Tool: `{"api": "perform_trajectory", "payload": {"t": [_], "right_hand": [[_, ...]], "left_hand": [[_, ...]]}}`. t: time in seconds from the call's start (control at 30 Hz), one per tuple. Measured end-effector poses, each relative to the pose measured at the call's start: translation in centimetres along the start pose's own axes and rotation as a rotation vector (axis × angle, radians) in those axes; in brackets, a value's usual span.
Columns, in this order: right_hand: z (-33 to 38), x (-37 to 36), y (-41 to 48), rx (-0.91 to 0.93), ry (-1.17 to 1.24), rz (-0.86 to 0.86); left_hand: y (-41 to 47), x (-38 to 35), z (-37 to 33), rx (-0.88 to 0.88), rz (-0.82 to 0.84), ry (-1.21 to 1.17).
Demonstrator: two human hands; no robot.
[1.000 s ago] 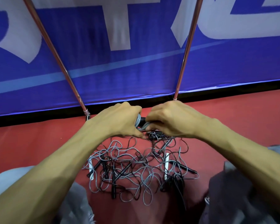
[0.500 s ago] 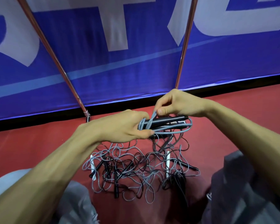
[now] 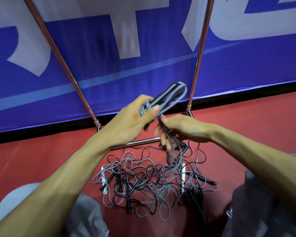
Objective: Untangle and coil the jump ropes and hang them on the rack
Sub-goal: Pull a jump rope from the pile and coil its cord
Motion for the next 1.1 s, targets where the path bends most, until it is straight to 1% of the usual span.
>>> {"api": "perform_trajectory", "payload": {"t": [0.07, 0.1, 0.17, 0.2, 0.27, 0.3, 0.33, 0.5, 0.57, 0.63, 0.73, 0.8, 0.87, 0.97, 1.03, 1.1], "right_hand": [[-0.3, -0.6, 0.2, -0.014, -0.029, 0.009], [-0.5, -0.7, 0.3, -0.012, -0.057, 0.013], [-0.3, -0.9, 0.3, -0.01, -0.157, -0.025], [-0.1, -0.7, 0.4, -0.002, -0.307, -0.067], [0.1, -0.5, 0.3, 0.03, -0.755, -0.12], [0.1, -0.8, 0.2, 0.055, -0.937, -0.128], [0.3, -1.0, 0.0, 0.085, -1.033, -0.141], [3.4, -1.2, -1.6, 0.321, -1.256, -0.202], [4.6, -0.6, -2.5, 0.413, -1.282, -0.258], [5.5, 0.4, -3.4, 0.492, -1.213, -0.326], [5.8, 2.3, -3.8, 0.471, -1.112, -0.407], [5.8, 3.2, -3.7, 0.452, -1.084, -0.446], [5.5, 3.3, -3.5, 0.42, -1.089, -0.439], [5.0, 2.7, -3.0, 0.391, -1.021, -0.363], [4.7, 2.6, -2.6, 0.405, -0.947, -0.31], [4.8, 2.5, -2.3, 0.417, -0.882, -0.278]], "left_hand": [[0.3, 1.1, 0.5, 0.054, -0.136, 0.076], [0.3, 1.4, 0.8, 0.081, -0.171, 0.189], [0.2, 1.3, 1.3, 0.124, -0.173, 0.418], [0.1, 1.2, 1.5, 0.13, -0.164, 0.49], [0.2, 0.8, 1.9, 0.147, -0.146, 0.58], [0.2, 0.8, 2.4, 0.164, -0.139, 0.611], [0.4, 0.9, 2.9, 0.183, -0.133, 0.63], [1.1, 0.3, 4.5, 0.212, -0.032, 0.657], [1.3, -0.1, 4.7, 0.197, 0.035, 0.65], [1.4, -0.7, 4.2, 0.174, 0.125, 0.586], [1.0, -1.5, 3.0, 0.148, 0.236, 0.463], [0.7, -2.0, 2.3, 0.151, 0.288, 0.441], [0.2, -2.6, 1.9, 0.172, 0.333, 0.531], [-0.3, -3.5, 1.8, 0.166, 0.366, 0.714], [-0.3, -3.4, 1.7, 0.152, 0.332, 0.754], [0.0, -3.1, 1.6, 0.115, 0.289, 0.736]]}}
Point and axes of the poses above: each hand's wrist, its own y-axis towards the middle knuckle, its own x-axis out of the back of the hand, z = x × y, the point moved 6 cm from there along y, towards the middle knuckle
